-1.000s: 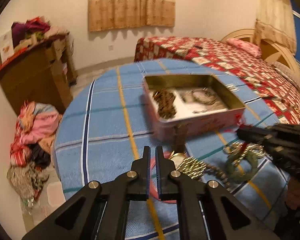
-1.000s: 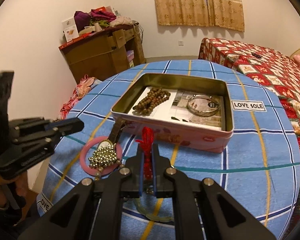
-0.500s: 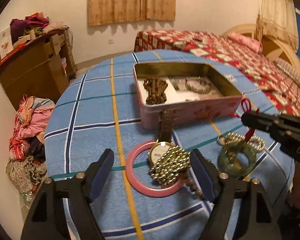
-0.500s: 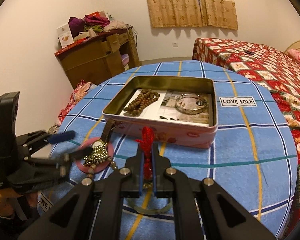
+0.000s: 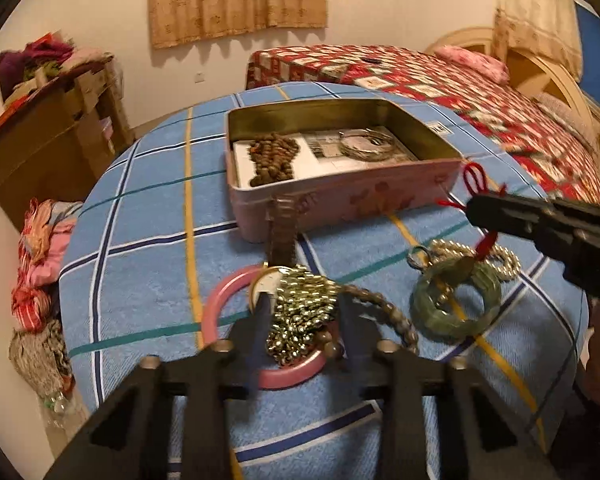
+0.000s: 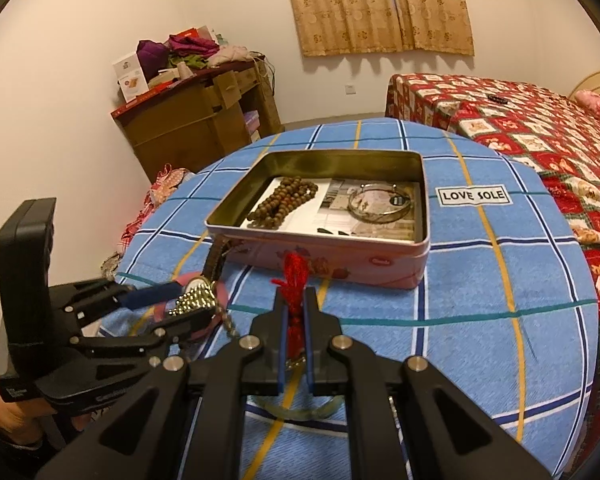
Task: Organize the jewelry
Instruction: 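Grasp the gold bead strand with the left gripper while the right grasps the red ribbon, then lower both held items into the pink tin and open both grippers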
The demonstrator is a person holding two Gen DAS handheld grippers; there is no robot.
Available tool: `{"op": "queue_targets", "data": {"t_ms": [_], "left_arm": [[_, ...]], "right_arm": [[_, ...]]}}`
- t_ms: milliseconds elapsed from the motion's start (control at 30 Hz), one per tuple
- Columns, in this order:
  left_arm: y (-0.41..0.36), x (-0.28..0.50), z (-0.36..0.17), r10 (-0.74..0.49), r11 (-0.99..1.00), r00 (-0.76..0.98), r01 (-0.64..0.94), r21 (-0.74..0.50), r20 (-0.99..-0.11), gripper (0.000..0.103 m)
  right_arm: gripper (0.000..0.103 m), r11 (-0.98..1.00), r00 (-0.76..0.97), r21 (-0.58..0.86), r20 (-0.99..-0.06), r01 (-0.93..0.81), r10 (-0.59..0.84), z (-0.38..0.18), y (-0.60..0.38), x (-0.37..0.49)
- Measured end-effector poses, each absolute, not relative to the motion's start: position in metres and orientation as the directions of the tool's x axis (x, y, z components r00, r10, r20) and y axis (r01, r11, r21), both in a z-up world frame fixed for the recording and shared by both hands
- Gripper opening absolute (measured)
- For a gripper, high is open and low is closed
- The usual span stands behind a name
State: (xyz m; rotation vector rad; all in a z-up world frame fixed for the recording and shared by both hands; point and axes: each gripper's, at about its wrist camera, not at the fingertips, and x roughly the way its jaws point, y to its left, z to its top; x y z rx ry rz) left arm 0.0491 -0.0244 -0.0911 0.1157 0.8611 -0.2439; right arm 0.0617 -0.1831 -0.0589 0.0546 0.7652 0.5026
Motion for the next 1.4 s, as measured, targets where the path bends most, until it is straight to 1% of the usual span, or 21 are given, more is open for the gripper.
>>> {"op": "queue_targets", "data": {"t_ms": [33, 133, 333, 567, 867, 1067, 1400], "left_arm": [[-0.024, 0.048, -0.091, -0.171, 0.964, 0.624, 0.265, 0.001, -0.762, 0.023], [-0.021, 0.044, -0.085, -0.19, 0.963, 0.633, 0.268, -0.018, -0.751, 0.01], [-0.012, 0.036, -0.051, -0.242, 0.956, 0.673, 0.287, -0.054, -0.699, 0.01], [0.0, 0.043, -0.029, -0.287, 0.951, 0.693, 0.288, -0.111, -0.662, 0.01], [0.0, 0.081, -0.003, -0.254, 0.958, 0.745, 0.282, -0.054, -0.617, 0.01], [-0.007, 0.118, 0.008, -0.247, 0.958, 0.757, 0.283, -0.038, -0.605, 0.01], [-0.025, 0.17, -0.002, -0.221, 0.958, 0.739, 0.288, 0.001, -0.636, 0.01]], "right_arm": [[0.008, 0.881, 0.608, 0.229, -0.65, -0.415, 0.455, -0.059, -0.183, 0.062], [0.008, 0.882, 0.612, 0.228, -0.648, -0.412, 0.453, -0.059, -0.183, 0.061], [0.008, 0.881, 0.628, 0.222, -0.63, -0.417, 0.456, -0.048, -0.185, 0.059], [0.008, 0.88, 0.645, 0.21, -0.612, -0.425, 0.457, -0.034, -0.187, 0.062], [0.008, 0.882, 0.666, 0.171, -0.597, -0.44, 0.448, -0.014, -0.188, 0.087], [0.008, 0.882, 0.672, 0.168, -0.59, -0.44, 0.448, -0.004, -0.187, 0.119], [0.008, 0.893, 0.658, 0.141, -0.629, -0.428, 0.415, -0.014, -0.176, 0.167]]}}
